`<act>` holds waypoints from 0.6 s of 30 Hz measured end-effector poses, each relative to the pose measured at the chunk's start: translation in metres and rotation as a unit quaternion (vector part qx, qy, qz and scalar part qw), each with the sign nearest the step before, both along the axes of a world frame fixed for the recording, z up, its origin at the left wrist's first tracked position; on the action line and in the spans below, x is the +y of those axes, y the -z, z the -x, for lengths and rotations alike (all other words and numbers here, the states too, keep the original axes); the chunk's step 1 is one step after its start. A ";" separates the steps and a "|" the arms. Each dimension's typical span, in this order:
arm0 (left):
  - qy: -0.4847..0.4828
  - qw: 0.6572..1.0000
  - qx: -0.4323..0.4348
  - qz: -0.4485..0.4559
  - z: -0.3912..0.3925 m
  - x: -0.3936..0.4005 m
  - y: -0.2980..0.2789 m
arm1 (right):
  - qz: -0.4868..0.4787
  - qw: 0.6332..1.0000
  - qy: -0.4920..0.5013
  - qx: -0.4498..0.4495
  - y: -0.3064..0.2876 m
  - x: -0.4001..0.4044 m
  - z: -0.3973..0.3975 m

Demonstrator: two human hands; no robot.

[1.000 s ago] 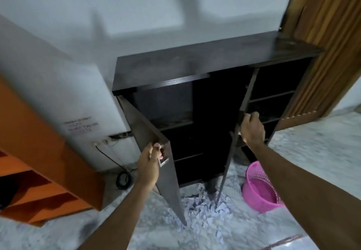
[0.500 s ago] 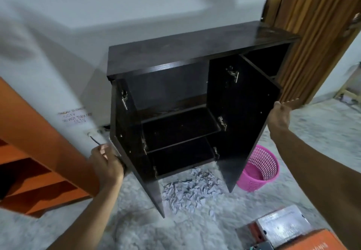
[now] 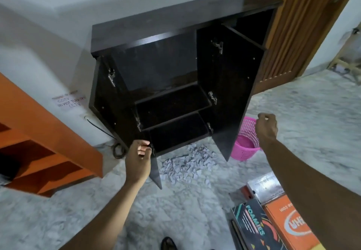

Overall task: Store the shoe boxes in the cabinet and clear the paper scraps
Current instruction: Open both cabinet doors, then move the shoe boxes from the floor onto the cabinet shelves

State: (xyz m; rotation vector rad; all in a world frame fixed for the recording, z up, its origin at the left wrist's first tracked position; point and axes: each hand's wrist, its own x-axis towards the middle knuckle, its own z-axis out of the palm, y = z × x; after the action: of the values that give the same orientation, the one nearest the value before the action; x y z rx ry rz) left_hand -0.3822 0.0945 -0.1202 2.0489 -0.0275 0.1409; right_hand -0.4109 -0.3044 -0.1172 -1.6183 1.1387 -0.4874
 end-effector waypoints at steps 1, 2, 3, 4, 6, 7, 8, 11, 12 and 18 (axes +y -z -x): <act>0.026 1.000 0.015 -0.010 0.000 -0.010 0.001 | -0.005 1.000 0.010 0.005 0.004 0.003 0.010; 0.051 0.998 0.030 -0.021 0.000 -0.020 0.001 | -0.010 1.000 0.023 0.009 0.008 0.005 0.020; 0.074 0.996 0.045 -0.033 -0.001 -0.030 0.003 | -0.020 0.999 0.031 0.014 0.012 0.006 0.030; 0.096 0.993 0.058 -0.041 -0.002 -0.041 0.004 | -0.031 0.999 0.038 0.013 0.019 0.007 0.039; 0.140 0.986 0.078 -0.053 -0.006 -0.063 0.008 | -0.059 0.997 0.055 0.019 0.037 0.007 0.058; 0.163 0.981 0.088 -0.058 -0.009 -0.074 0.012 | -0.071 0.995 0.068 0.016 0.057 0.002 0.067; 0.187 0.976 0.095 -0.063 -0.011 -0.085 0.016 | -0.075 0.994 0.083 0.019 0.078 -0.003 0.078; 0.269 0.952 0.117 -0.089 -0.022 -0.114 0.033 | -0.067 0.988 0.126 0.052 0.112 0.003 0.112; 0.298 0.941 0.122 -0.101 -0.025 -0.122 0.041 | -0.055 0.986 0.148 0.062 0.114 0.010 0.122; 0.460 0.859 0.144 -0.170 -0.052 -0.174 0.092 | -0.075 0.947 0.285 0.124 0.129 0.053 0.181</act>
State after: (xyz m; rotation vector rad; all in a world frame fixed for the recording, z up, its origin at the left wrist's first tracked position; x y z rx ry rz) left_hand -0.3301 -0.0795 -0.2122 2.1582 -0.8850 -0.8195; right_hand -0.5919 -0.2512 -0.2458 -1.2252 1.8065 -0.5557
